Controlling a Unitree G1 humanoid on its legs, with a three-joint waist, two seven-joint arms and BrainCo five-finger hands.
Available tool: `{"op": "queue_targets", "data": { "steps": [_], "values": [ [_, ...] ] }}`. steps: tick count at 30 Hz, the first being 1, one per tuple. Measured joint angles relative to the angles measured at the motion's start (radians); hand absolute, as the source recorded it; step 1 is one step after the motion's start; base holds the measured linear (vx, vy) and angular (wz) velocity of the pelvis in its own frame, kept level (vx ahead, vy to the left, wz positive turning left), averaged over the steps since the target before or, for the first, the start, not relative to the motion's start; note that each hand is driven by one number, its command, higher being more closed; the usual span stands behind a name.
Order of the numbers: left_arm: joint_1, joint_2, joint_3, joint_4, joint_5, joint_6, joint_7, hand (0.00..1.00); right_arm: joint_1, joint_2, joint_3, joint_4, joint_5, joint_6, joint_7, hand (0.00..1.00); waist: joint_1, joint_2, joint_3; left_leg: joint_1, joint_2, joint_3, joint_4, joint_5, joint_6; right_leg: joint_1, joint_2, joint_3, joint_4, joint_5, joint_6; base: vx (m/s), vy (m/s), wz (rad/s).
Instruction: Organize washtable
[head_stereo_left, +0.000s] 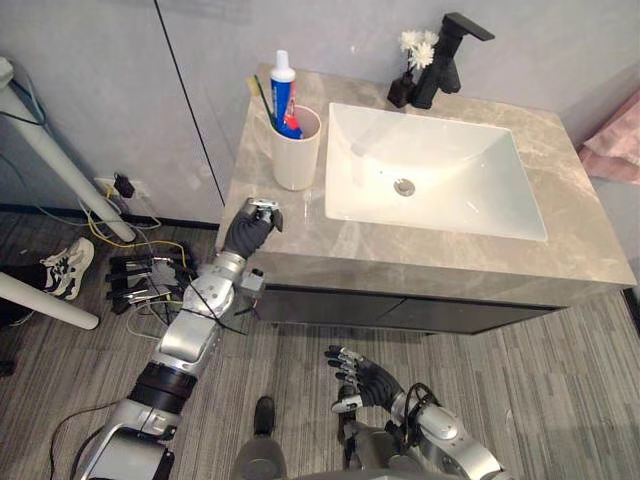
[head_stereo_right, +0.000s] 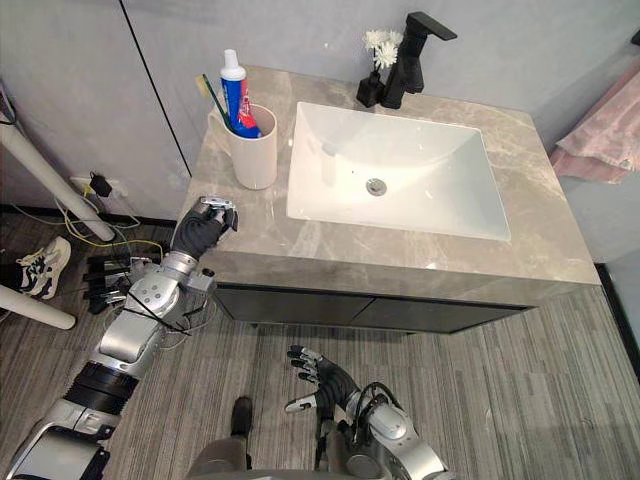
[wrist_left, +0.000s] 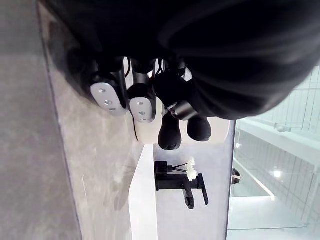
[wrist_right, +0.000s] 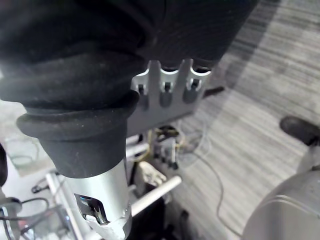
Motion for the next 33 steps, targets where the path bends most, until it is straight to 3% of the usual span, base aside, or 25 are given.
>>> {"op": "queue_targets", "data": {
  "steps": [5, 21, 33],
  "values": [
    [-0.013, -0.003, -0.015, 0.033, 0.000, 0.000, 0.001, 1.00, 0.001, 0.002, -0.001, 0.003, 0.000, 0.000, -0.001, 0.00, -0.013, -0.002, -0.020, 0.000, -0.011, 0.006, 0.000, 0.000, 0.001, -0.002, -0.010, 0.003, -0.001, 0.004, 0.007, 0.00, 0.003, -0.02],
    [-0.140, -0.009, -0.072, 0.126, 0.000, 0.021, 0.010, 1.00, 0.011, 0.003, -0.012, 0.003, 0.000, 0.000, -0.005, 0.00, -0.013, -0.002, -0.017, -0.008, -0.011, 0.017, 0.001, 0.000, 0.000, -0.014, -0.010, 0.007, -0.007, 0.009, 0.005, 0.00, -0.001, -0.01],
    [-0.396, -0.006, -0.073, 0.205, -0.001, 0.015, 0.045, 1.00, 0.012, 0.008, -0.061, -0.041, -0.017, -0.002, -0.010, 0.00, 0.003, -0.012, 0.116, -0.030, -0.010, 0.006, 0.001, 0.000, 0.001, -0.024, -0.009, -0.001, -0.025, 0.026, -0.004, 0.00, -0.001, 0.01]
  ]
}}
